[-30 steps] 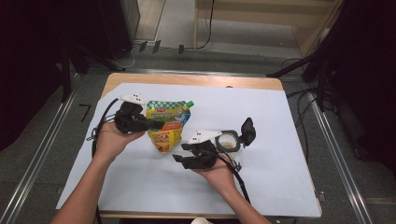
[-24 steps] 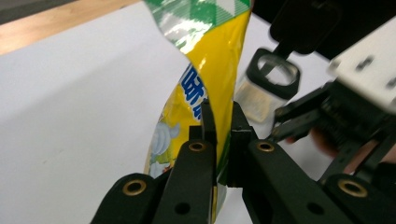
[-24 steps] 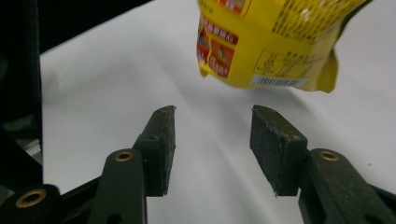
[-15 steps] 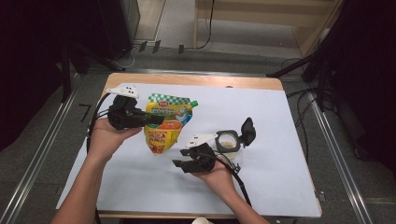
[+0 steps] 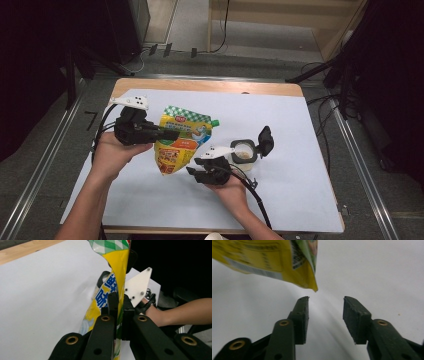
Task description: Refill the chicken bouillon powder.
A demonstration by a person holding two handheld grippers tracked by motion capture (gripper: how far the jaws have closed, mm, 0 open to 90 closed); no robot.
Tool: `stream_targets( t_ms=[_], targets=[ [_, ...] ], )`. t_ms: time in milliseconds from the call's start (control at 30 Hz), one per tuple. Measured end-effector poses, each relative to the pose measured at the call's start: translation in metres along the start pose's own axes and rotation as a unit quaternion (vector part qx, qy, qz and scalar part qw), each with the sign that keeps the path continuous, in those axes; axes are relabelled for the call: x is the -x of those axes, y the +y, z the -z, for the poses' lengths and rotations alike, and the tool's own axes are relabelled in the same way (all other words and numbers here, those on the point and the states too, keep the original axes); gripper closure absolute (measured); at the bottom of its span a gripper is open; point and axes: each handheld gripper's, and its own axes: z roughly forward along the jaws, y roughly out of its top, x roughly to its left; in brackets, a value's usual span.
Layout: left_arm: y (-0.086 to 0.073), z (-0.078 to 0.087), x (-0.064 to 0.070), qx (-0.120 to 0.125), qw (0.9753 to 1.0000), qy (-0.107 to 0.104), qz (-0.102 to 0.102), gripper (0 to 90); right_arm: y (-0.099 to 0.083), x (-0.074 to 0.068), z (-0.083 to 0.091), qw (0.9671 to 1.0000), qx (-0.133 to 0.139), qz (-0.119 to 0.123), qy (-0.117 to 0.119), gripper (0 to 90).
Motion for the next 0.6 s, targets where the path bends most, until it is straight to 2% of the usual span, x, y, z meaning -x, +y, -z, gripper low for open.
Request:
stream_targets(
  t_ms=[167,333,467,600],
  targets=[
    [0.003,-0.003,0.010,0.001,1.0000,-0.006,-0.006,90.0,-0.006,-0.002,-0.003,0.9999,0.007,-0.010,-0.001,64.6],
    [0.004,-0.004,0.016,0.003,0.9997,-0.022,-0.005,90.0,-0.009,-0.002,-0.007,0.9997,0.013,-0.019,0.000,70.2],
    [0.005,-0.004,0.019,0.004,0.9994,-0.033,-0.002,90.0,-0.012,-0.005,-0.005,0.9991,0.037,-0.012,-0.012,75.2],
    [0.004,-0.006,0.019,0.007,0.9992,-0.039,0.006,90.0,-0.014,-0.007,-0.003,0.9979,0.059,-0.019,-0.019,79.3]
  ],
)
